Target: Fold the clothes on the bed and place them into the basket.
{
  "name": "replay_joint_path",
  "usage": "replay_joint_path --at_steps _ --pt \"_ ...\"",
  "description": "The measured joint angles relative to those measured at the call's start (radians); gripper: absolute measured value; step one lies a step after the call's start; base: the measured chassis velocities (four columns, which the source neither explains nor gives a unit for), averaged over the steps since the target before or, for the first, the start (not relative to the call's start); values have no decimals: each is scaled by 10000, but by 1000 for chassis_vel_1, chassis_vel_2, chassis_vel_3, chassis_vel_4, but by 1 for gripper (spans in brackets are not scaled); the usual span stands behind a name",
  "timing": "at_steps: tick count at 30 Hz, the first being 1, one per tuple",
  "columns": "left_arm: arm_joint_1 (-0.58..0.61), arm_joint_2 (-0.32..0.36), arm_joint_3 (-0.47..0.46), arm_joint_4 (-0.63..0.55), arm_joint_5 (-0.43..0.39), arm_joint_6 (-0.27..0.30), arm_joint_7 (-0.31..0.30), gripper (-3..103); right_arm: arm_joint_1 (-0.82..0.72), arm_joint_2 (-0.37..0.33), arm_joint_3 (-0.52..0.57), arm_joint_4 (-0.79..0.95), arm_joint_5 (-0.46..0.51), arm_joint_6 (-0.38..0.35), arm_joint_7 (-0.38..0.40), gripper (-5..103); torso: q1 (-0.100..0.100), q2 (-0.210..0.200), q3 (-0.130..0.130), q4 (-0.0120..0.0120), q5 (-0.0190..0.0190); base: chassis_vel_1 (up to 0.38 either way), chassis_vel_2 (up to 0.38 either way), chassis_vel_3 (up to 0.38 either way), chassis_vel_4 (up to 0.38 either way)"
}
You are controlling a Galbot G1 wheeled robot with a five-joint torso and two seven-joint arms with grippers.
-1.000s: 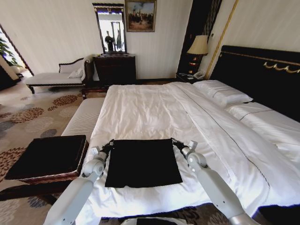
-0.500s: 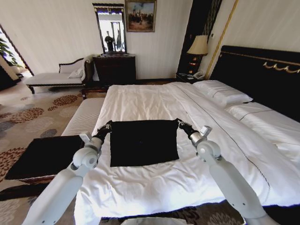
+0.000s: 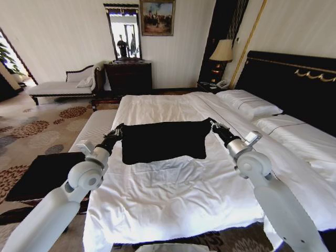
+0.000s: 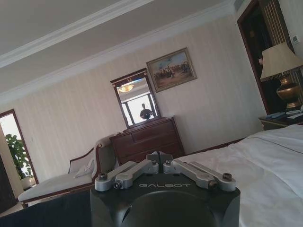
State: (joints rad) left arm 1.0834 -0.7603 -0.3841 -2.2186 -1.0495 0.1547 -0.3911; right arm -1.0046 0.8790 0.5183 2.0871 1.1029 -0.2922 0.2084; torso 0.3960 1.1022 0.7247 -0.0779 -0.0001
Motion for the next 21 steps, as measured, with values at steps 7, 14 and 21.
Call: replay_joint_path --at_steps 7,14,21 --pt "2664 -181 -1463 -1501 405 -30 92 0 -1977 -68 1018 1539 333 -145 98 0 0 0 0 -3 1 0 0 0 0" --pt "6013 -1056 -3740 -2905 1010 -129 446 0 -4634 152 2855 4112 412 -257 263 0 -3 3 -3 0 -4 0 0 0 0" --pt "6581 -1424 -3491 -2899 1310 -147 409 0 -4905 448 3164 4247 1396 -656 725 0 -4 3 -1 2 4 0 0 0 0"
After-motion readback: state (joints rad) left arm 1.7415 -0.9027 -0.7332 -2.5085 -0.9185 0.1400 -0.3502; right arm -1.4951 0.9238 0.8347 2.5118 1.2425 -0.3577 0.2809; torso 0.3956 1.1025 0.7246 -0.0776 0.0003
